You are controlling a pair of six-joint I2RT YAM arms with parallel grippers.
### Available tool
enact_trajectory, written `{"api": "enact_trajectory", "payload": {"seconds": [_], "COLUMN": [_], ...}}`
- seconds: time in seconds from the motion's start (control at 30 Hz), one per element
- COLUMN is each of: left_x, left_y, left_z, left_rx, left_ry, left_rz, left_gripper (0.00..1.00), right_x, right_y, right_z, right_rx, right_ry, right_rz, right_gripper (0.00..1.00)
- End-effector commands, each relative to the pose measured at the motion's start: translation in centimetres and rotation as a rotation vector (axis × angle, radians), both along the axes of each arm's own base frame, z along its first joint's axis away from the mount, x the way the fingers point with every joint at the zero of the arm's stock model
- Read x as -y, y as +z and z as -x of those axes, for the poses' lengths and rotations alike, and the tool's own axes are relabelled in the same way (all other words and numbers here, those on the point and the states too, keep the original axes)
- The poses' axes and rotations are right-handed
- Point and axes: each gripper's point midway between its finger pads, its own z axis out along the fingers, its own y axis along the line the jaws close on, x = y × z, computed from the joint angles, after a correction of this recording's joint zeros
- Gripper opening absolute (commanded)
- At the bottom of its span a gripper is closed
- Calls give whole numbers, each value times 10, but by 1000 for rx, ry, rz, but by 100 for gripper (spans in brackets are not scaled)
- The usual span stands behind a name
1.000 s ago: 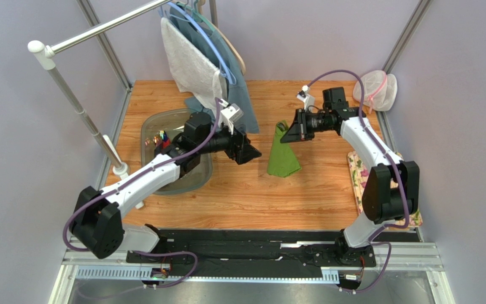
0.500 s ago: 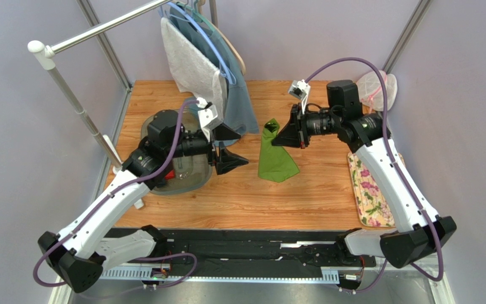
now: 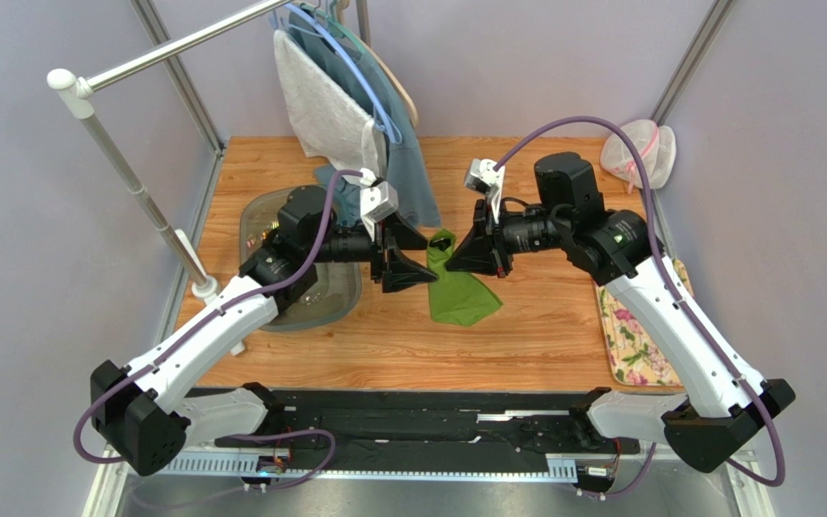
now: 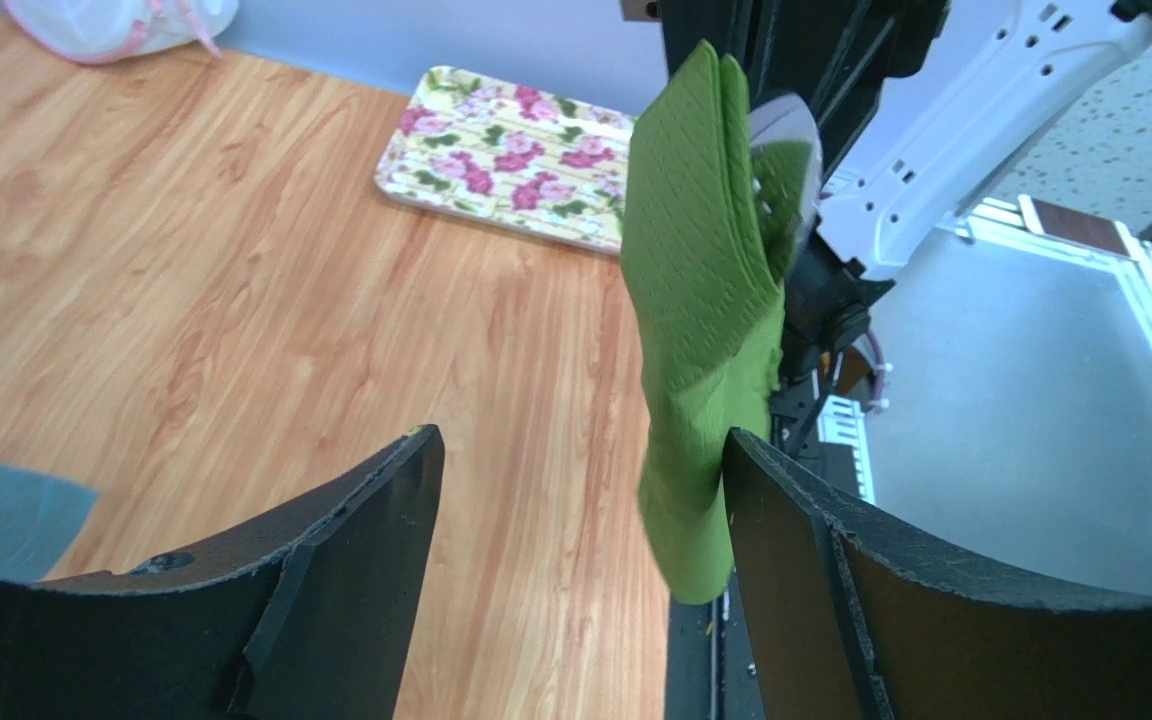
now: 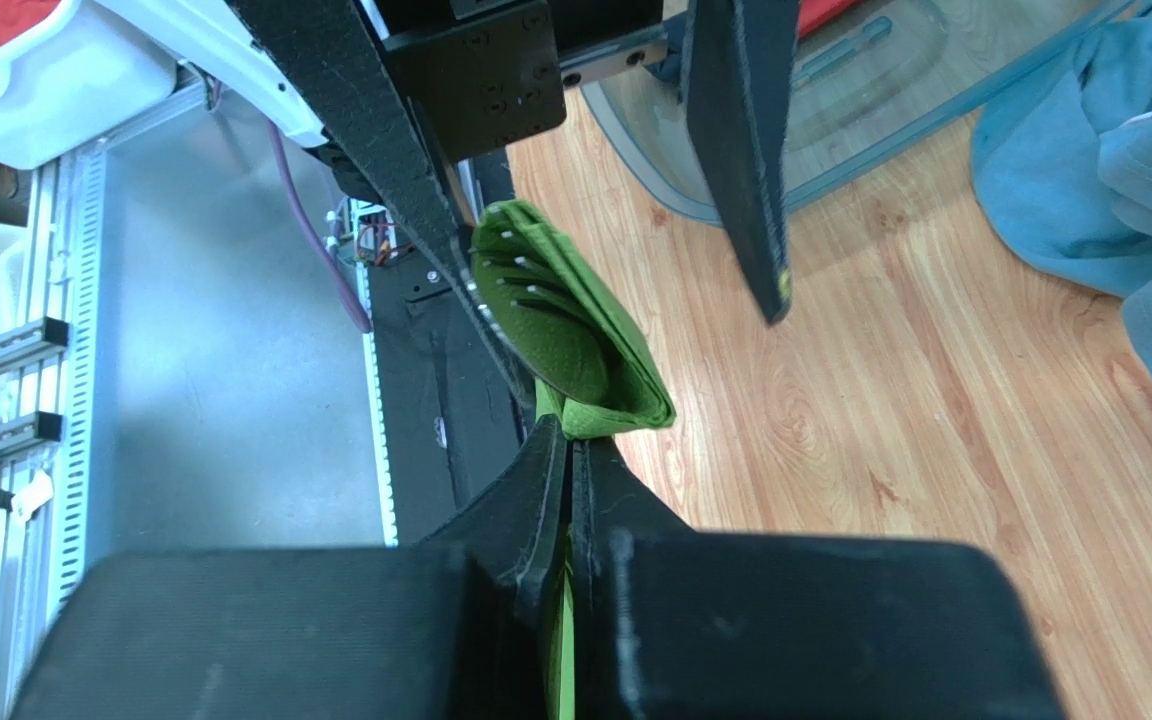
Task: Place the utensils on the paper napkin and roll it up
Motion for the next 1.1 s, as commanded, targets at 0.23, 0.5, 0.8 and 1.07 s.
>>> {"api": "enact_trajectory", "payload": {"seconds": [0.23, 0.5, 0.8, 1.07], "left_x": [27, 30, 26, 9], "left_y": [18, 12, 10, 32], "left_z": [20, 15, 19, -9], "left_rx": [76, 22, 16, -25], "left_ry": [-140, -108, -99, 9], "left_rz": [96, 101, 112, 164], "left_gripper": [63, 16, 0, 0], "right_x": [-4, -3, -3, 21], "right_y": [24, 34, 46, 32], "right_z": [-8, -7, -12, -16], "right_rx": [129, 164, 194, 221], "right_ry": [-12, -20, -59, -171], "right_rz": [-29, -43, -77, 2], "right_gripper": [0, 0, 12, 85]}}
